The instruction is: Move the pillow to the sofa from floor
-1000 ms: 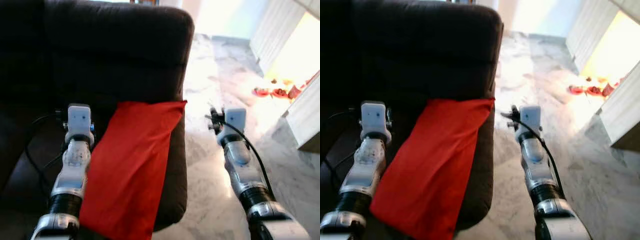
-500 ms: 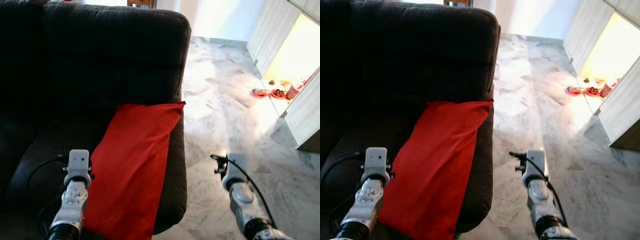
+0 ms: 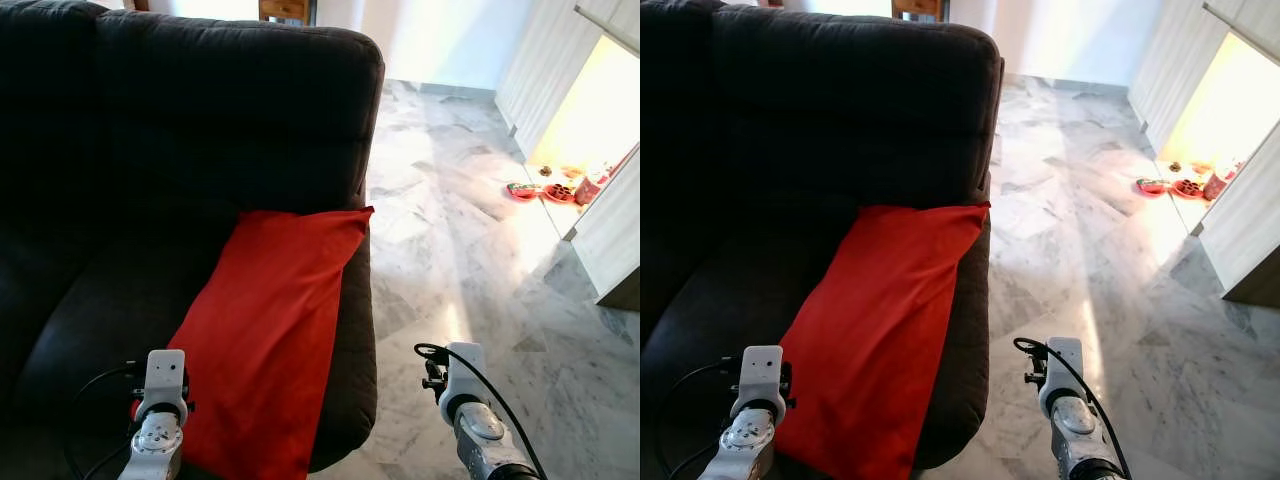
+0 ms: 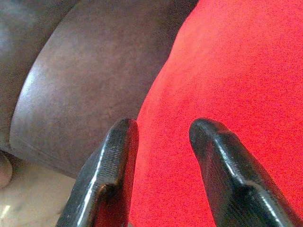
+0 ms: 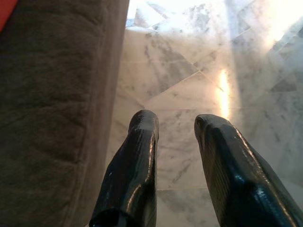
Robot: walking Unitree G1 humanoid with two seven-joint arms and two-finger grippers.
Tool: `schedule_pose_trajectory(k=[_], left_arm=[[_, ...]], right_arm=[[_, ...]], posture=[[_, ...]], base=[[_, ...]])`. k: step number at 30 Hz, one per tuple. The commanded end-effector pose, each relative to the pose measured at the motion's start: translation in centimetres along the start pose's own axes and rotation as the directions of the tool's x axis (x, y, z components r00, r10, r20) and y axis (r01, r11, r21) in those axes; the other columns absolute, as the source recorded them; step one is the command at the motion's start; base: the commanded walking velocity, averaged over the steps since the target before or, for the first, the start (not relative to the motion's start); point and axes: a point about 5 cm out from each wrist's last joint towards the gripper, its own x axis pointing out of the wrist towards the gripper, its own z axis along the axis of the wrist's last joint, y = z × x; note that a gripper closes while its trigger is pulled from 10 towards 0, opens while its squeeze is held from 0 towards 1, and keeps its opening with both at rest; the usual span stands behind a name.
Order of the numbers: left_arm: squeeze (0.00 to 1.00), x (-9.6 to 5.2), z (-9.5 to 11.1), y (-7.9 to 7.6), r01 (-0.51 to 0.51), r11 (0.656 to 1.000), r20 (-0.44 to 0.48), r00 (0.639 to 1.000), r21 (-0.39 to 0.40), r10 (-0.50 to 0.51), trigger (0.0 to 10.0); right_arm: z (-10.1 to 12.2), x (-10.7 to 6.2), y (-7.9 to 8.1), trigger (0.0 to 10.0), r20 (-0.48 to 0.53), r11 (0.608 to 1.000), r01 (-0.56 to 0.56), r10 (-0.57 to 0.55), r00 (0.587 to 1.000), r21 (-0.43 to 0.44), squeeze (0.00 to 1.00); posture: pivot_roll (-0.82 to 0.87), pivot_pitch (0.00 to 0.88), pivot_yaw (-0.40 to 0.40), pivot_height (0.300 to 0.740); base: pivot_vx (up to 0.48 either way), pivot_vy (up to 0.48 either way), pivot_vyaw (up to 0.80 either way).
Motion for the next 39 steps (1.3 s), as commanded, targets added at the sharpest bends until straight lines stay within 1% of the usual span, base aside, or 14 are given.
schedule_pose_trajectory(k=[1, 4, 9, 19, 25, 29, 32, 34, 36, 39], left_arm=[[0.0, -0.1, 0.1, -0.5, 0.008, 1.0, 0.02, 1.0, -0.018, -0.008, 10.0], [0.0, -0.1, 0.5, -0.7, 0.013, 1.0, 0.042, 0.999, -0.022, -0.012, 10.0], [0.0, 0.0, 0.5, -0.7, 0.011, 1.0, 0.049, 0.999, -0.022, -0.01, 10.0], [0.0, -0.3, 0.0, -0.9, 0.01, 1.0, 0.047, 0.999, -0.028, -0.009, 10.0], [0.0, -0.3, 0.0, -0.9, 0.012, 0.999, 0.051, 0.999, -0.031, -0.01, 10.0], [0.0, -0.3, 0.2, -1.1, 0.014, 0.999, 0.062, 0.998, -0.034, -0.012, 10.0], [0.0, -0.3, 0.2, -1.1, 0.012, 0.999, 0.063, 0.998, -0.038, -0.01, 10.0], [0.0, -0.3, 0.3, -1.2, 0.013, 0.999, 0.065, 0.998, -0.04, -0.01, 10.0], [0.0, -0.3, 0.3, -1.2, 0.013, 0.999, 0.067, 0.998, -0.041, -0.01, 10.0], [0.0, -0.2, 0.3, -1.2, 0.014, 0.999, 0.066, 0.998, -0.043, -0.011, 10.0]], right_arm=[[-0.4, -0.2, -0.2, 10.0, -0.001, 1.0, 0.002, -0.002, 1.0, 0.02, 0.0], [-0.4, -0.2, -0.1, 10.0, 0.0, 1.0, 0.0, 0.0, 1.0, 0.023, 0.0], [-0.5, -0.2, 0.0, 10.0, 0.0, 1.0, 0.0, 0.0, 1.0, 0.023, 0.0], [-1.0, -0.3, 0.6, 10.0, -0.024, 1.0, -0.012, 0.012, 1.0, 0.016, 0.0], [-1.2, -0.3, 0.6, 10.0, -0.03, 1.0, -0.015, 0.016, 0.999, 0.011, 0.0], [-1.3, -0.3, 0.7, 10.0, -0.051, 0.999, -0.026, 0.024, 0.998, -0.031, 0.0], [-1.4, -0.3, 1.0, 10.0, -0.056, 0.997, -0.047, 0.043, 0.997, -0.064, 0.0], [-1.6, -0.4, 1.0, 10.0, -0.061, 0.998, -0.044, 0.041, 0.997, -0.048, 0.0], [-1.7, -0.4, 1.0, 10.0, -0.06, 0.999, -0.039, 0.038, 0.997, -0.008, 0.0], [-2.2, -0.6, 0.5, 10.0, -0.076, 0.999, -0.033, 0.031, 0.997, -0.027, 0.0]], posture=[[0.11, 0.026, -0.104, 0.74], [0.11, 0.028, -0.104, 0.74], [0.11, 0.031, -0.102, 0.74], [0.12, 0.037, -0.102, 0.74], [0.12, 0.04, -0.102, 0.74], [0.12, 0.04, -0.103, 0.74], [0.12, 0.039, -0.104, 0.74], [0.12, 0.04, -0.104, 0.74], [0.12, 0.04, -0.104, 0.74], [0.12, 0.041, -0.104, 0.74]], base=[[0.0, 0.0, 0.0], [0.0, 0.0, 0.0], [0.0, 0.0, 0.0], [0.0, 0.0, 0.0], [0.0, 0.0, 0.0], [0.0, 0.0, 0.0], [0.0, 0.0, 0.8], [0.0, 0.0, 0.8], [0.0, 0.0, 0.0], [0.0, 0.0, 0.0]])
